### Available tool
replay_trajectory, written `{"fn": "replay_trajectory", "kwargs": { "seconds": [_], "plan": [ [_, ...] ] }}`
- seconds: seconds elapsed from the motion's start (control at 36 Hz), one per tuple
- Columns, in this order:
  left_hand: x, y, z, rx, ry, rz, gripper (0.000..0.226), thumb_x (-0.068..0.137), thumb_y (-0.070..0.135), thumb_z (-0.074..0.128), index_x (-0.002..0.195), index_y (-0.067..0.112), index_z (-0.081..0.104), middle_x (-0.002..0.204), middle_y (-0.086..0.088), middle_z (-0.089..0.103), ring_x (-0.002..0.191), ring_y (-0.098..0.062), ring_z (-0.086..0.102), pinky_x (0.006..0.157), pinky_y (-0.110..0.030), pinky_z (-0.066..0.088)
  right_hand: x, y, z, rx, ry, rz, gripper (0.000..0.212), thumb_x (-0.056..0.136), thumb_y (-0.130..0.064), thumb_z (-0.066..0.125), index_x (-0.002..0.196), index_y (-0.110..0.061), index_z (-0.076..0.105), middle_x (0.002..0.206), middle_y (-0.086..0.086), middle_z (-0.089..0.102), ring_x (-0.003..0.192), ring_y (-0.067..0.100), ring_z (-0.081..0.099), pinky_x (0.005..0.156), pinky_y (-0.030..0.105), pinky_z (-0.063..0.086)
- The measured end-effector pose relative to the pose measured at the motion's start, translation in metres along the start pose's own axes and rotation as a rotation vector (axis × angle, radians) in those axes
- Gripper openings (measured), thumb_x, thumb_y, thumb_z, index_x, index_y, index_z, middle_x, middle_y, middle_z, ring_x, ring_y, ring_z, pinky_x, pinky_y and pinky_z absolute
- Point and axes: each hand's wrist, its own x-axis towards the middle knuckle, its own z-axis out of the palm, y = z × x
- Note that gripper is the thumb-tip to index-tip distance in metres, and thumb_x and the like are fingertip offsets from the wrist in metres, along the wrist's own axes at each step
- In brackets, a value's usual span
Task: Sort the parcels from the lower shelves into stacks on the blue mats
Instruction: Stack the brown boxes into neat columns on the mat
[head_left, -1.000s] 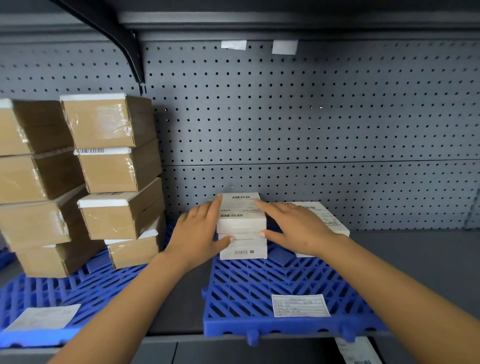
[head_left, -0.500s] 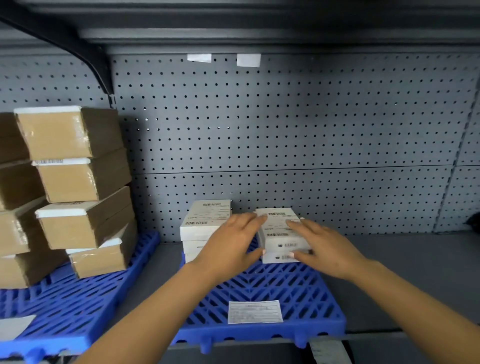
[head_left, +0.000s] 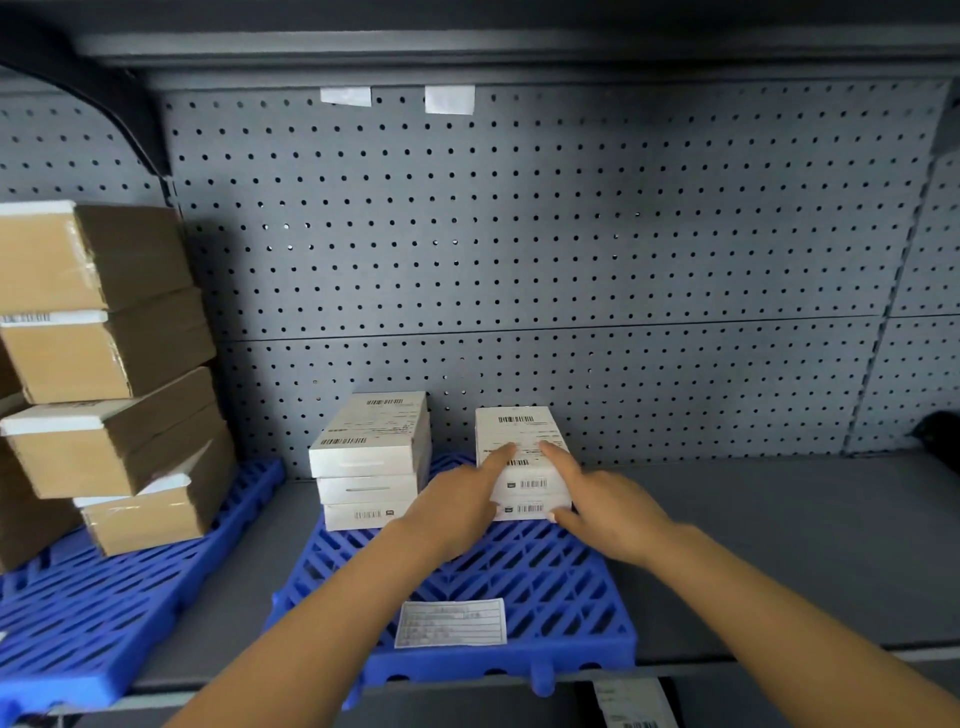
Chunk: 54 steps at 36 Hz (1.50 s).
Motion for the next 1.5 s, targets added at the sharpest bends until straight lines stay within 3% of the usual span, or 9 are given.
{"fn": "replay_trajectory", "kwargs": {
  "seconds": [0.47,0.56,0.69,0.81,1.03,1.22,1.33,1.39,1.5],
  "plan": [
    [0.004,0.000,0.005,0.055,0.026,-0.059,0.072,0.098,0.018,0.048,0.152,0.032,0.001,0.118,-0.013,0.052,0.101,-0.026,0.054,0.087,-0.037,0.048,0.002,-0.004,-0.001,-0.064,0.024,-0.012,0.076,0.098,-0.037,0.046,0.152,-0.024,-0.007,0.104,0.006,0.061,0.076,0.019,0.052,0.068,0.034,0.048],
    [0.004,0.003,0.007,0.049,0.040,-0.084,0.076,0.095,0.014,0.051,0.151,0.034,0.004,0.127,-0.013,0.046,0.112,-0.028,0.047,0.092,-0.040,0.047,0.001,-0.005,-0.002,-0.077,0.030,-0.006,0.076,0.098,-0.038,0.046,0.152,-0.026,-0.006,0.114,0.007,0.059,0.088,0.022,0.056,0.071,0.033,0.045],
    [-0.003,0.005,0.004,0.141,0.155,-0.035,0.079,0.093,0.016,0.055,0.153,0.027,0.003,0.157,-0.014,0.004,0.145,-0.032,0.003,0.118,-0.041,0.015,-0.003,-0.004,-0.005,-0.098,0.080,-0.023,0.083,0.095,-0.047,0.047,0.150,-0.031,-0.013,0.141,0.007,0.042,0.116,0.026,0.049,0.089,0.035,0.042],
    [-0.013,0.003,0.001,0.122,0.271,0.075,0.086,0.094,0.022,0.056,0.153,0.020,-0.006,0.159,-0.010,-0.017,0.145,-0.024,-0.021,0.119,-0.037,-0.006,-0.010,-0.008,-0.015,-0.094,0.207,-0.092,0.084,0.094,-0.054,0.043,0.150,-0.032,-0.015,0.154,0.004,0.025,0.131,0.024,0.037,0.104,0.038,0.037],
    [-0.042,-0.026,-0.022,0.053,0.449,0.199,0.080,0.089,0.031,0.065,0.152,0.019,0.017,0.160,-0.001,0.009,0.145,-0.013,-0.013,0.113,-0.022,-0.010,-0.013,-0.038,-0.029,-0.050,0.312,-0.177,0.075,0.095,-0.056,0.038,0.151,-0.032,-0.006,0.156,-0.003,0.020,0.140,0.016,0.022,0.112,0.036,0.027],
    [-0.063,-0.082,-0.038,0.130,0.570,0.089,0.077,0.081,0.036,0.073,0.146,0.016,0.036,0.150,-0.012,0.036,0.143,-0.031,0.023,0.114,-0.044,0.021,-0.002,-0.076,-0.024,0.008,0.258,-0.224,0.070,0.096,-0.057,0.034,0.151,-0.034,-0.002,0.157,-0.004,0.017,0.142,0.014,0.018,0.113,0.030,0.018],
    [-0.069,-0.115,-0.041,0.137,0.536,-0.015,0.094,0.084,0.046,0.067,0.154,0.023,0.009,0.152,-0.015,0.032,0.143,-0.033,0.022,0.114,-0.048,0.024,0.009,-0.099,-0.021,0.008,0.223,-0.233,0.064,0.100,-0.047,0.036,0.152,-0.033,0.002,0.152,-0.001,0.032,0.137,0.019,0.030,0.112,0.032,0.023],
    [-0.069,-0.128,-0.039,0.150,0.478,-0.065,0.097,0.086,0.057,0.058,0.152,0.029,-0.007,0.153,-0.013,0.028,0.143,-0.031,0.019,0.115,-0.046,0.021,0.015,-0.111,-0.021,-0.005,0.246,-0.239,0.059,0.102,-0.039,0.037,0.152,-0.032,0.006,0.133,0.001,0.052,0.121,0.022,0.045,0.106,0.033,0.030],
    [-0.065,-0.145,-0.033,0.141,0.386,-0.119,0.086,0.090,0.061,0.045,0.152,0.031,-0.005,0.137,-0.005,0.047,0.130,-0.027,0.037,0.107,-0.040,0.030,0.031,-0.129,-0.018,-0.055,0.286,-0.220,0.059,0.102,-0.031,0.039,0.152,-0.031,0.006,0.102,0.000,0.062,0.098,0.023,0.054,0.096,0.033,0.037]
  ]
}}
